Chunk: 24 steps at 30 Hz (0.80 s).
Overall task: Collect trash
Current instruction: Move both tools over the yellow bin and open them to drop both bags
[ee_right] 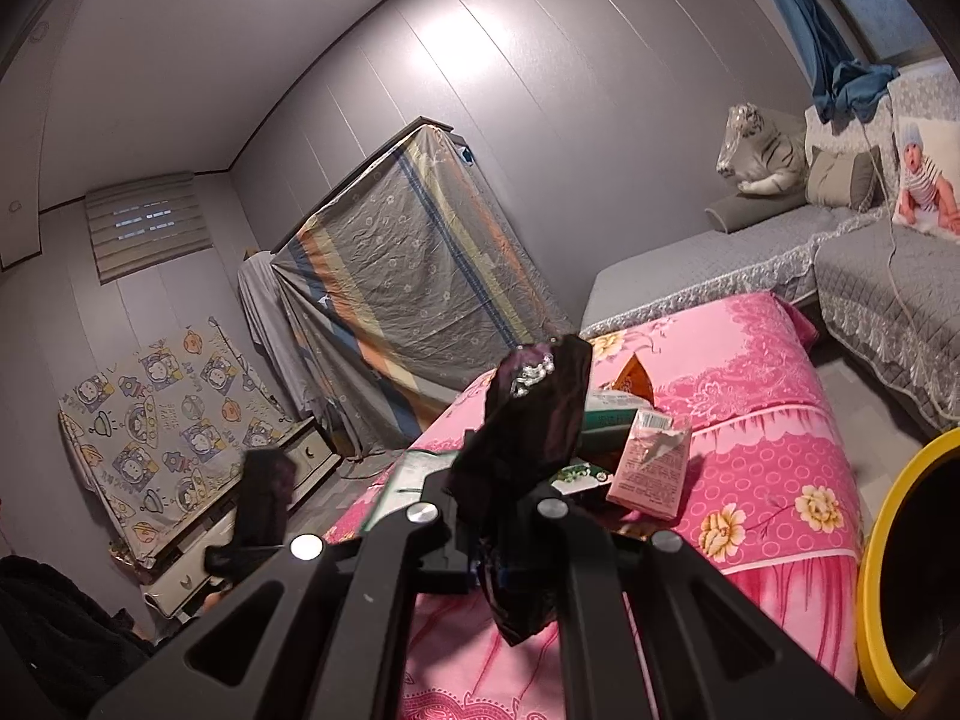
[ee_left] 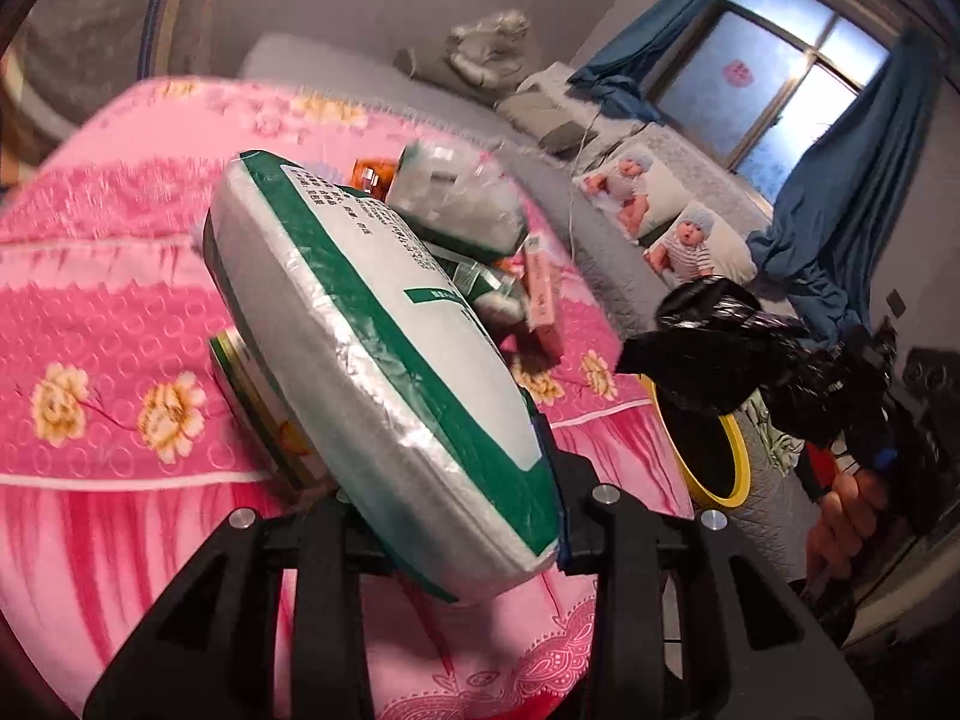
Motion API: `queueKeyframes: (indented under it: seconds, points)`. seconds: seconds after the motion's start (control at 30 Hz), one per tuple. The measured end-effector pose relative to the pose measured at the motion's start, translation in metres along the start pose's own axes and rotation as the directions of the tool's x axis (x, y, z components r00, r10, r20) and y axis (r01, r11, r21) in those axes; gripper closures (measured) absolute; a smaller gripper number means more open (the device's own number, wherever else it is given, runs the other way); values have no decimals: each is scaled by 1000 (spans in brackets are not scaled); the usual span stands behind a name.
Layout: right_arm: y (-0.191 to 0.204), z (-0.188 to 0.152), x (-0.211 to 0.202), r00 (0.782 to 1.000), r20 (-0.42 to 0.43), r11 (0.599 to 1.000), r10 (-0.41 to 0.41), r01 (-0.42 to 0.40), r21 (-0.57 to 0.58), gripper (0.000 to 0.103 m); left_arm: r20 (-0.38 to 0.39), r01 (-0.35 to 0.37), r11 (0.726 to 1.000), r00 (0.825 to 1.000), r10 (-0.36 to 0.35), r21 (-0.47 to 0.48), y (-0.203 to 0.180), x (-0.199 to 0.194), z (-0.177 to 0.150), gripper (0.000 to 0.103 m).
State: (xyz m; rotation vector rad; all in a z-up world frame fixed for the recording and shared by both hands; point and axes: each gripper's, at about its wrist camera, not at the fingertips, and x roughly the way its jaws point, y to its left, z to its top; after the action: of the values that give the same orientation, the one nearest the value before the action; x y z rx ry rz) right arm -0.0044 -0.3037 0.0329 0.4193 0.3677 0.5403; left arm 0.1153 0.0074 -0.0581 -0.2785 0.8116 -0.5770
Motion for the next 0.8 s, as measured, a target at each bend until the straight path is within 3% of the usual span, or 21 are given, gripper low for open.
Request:
queueKeyframes:
  seconds: [0.17, 0.37, 0.57, 0.8]
  points:
    - [6, 7, -14, 997, 45, 998, -63, 64, -24, 99, 141, -76, 985, 989, 55, 152, -33, -29, -1, 71]
    - [-2, 21, -51, 966, 147, 975, -214, 221, -32, 99, 162, -41, 968, 987, 1, 246, -71, -28, 9, 70]
    - [-20, 27, -91, 886, 236, 909, -400, 416, -23, 99, 150, 24, 932, 985, -83, 360, -119, -7, 24, 70]
    - [-60, 14, -132, 757, 276, 795, -593, 605, 47, 99, 70, 121, 874, 982, -174, 471, -179, 41, 30, 70]
